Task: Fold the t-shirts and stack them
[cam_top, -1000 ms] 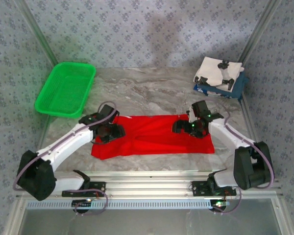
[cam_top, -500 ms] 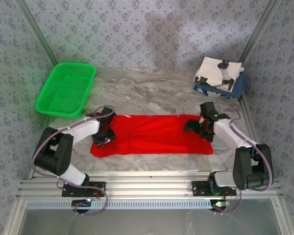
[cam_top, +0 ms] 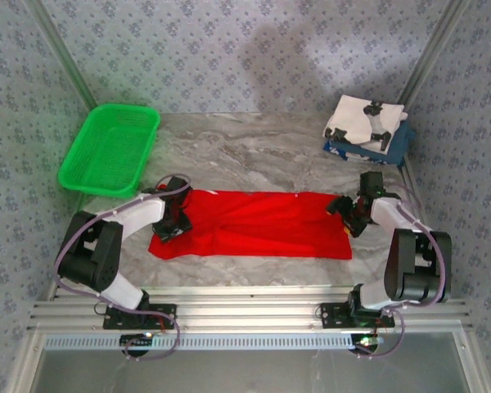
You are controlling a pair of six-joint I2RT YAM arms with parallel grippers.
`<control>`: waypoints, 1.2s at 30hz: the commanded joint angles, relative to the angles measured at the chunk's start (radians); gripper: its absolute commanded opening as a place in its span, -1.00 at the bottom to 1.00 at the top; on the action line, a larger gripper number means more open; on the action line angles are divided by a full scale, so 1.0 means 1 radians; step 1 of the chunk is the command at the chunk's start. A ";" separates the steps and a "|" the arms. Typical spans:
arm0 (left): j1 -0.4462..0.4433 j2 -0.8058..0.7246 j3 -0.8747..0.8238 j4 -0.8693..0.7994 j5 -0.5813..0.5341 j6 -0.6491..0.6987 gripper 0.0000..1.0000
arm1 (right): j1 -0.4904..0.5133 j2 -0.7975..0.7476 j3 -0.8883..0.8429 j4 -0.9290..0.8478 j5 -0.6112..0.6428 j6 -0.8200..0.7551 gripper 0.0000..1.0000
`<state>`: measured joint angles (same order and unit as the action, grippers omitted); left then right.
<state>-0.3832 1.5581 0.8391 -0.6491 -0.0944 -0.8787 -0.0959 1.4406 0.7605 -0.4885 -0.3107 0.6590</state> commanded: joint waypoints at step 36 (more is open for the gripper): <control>0.009 0.013 0.002 0.026 0.003 0.042 0.02 | -0.142 0.090 -0.007 0.078 -0.300 0.255 0.29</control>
<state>-0.3813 1.5581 0.8421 -0.6495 -0.0940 -0.8532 -0.2417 1.5051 0.7464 -0.4358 -0.6102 0.8948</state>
